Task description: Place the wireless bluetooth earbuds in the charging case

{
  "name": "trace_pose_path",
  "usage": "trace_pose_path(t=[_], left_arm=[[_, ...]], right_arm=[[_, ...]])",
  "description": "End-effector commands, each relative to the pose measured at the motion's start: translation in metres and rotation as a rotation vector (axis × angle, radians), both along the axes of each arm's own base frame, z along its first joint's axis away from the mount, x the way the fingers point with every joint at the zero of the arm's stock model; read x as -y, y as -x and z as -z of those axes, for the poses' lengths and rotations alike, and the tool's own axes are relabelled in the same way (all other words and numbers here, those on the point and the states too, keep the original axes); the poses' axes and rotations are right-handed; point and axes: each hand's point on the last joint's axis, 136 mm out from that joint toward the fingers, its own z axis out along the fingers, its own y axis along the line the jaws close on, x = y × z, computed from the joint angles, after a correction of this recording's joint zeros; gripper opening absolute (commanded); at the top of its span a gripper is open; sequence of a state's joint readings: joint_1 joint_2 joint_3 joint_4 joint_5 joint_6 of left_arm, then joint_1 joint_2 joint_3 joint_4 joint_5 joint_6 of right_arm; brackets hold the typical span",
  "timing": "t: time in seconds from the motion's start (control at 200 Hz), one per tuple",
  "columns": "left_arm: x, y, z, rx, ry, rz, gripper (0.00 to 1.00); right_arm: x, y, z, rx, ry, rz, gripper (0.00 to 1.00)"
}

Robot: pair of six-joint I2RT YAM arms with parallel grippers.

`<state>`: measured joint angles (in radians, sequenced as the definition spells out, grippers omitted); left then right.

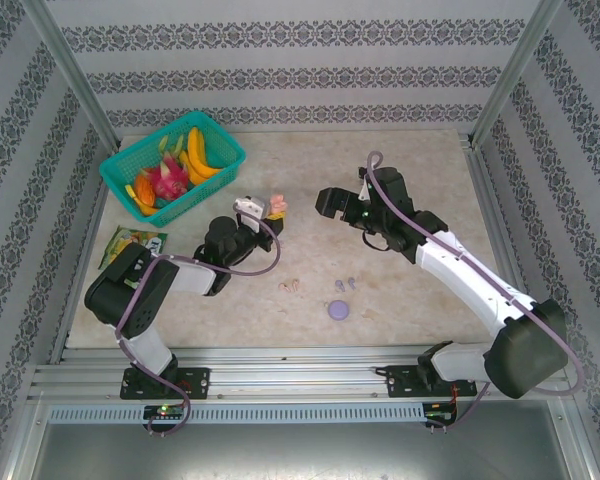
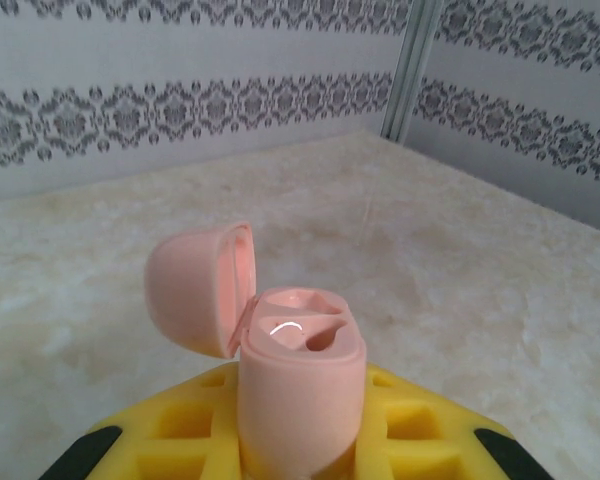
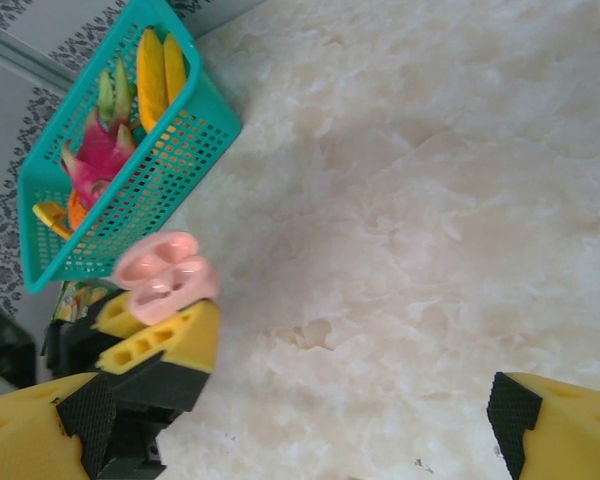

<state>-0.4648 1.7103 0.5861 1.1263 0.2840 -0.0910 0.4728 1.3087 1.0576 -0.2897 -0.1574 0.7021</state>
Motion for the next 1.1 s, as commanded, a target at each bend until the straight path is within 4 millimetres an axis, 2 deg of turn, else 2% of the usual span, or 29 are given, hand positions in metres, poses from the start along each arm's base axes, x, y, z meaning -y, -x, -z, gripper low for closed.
trace_pose_path(t=[0.0,0.225,0.375,0.545,0.639,0.829,1.099], left_arm=[[0.004,0.009,-0.031,0.170,0.051,0.024,0.00],[0.004,0.021,-0.027,0.216,0.025,0.056,0.00],[0.006,0.022,-0.024,0.218,0.012,0.069,0.00],[0.009,0.021,-0.019,0.214,0.003,0.084,0.00],[0.011,0.020,-0.016,0.207,0.001,0.097,0.00],[0.014,0.022,-0.016,0.198,0.017,0.133,0.00],[0.014,0.022,-0.035,0.187,0.095,0.216,0.00]], right_arm=[[0.004,0.003,0.028,-0.080,0.030,0.009,0.98],[0.004,0.005,0.064,-0.188,0.096,-0.006,0.98],[-0.012,0.005,0.077,-0.216,0.098,-0.056,0.98],[-0.035,-0.001,0.076,-0.186,0.076,-0.162,0.98],[-0.042,-0.001,0.075,-0.166,0.085,-0.213,0.98],[-0.039,0.004,0.077,-0.182,0.088,-0.210,0.97],[-0.037,0.024,0.079,-0.203,0.125,-0.180,0.94]])
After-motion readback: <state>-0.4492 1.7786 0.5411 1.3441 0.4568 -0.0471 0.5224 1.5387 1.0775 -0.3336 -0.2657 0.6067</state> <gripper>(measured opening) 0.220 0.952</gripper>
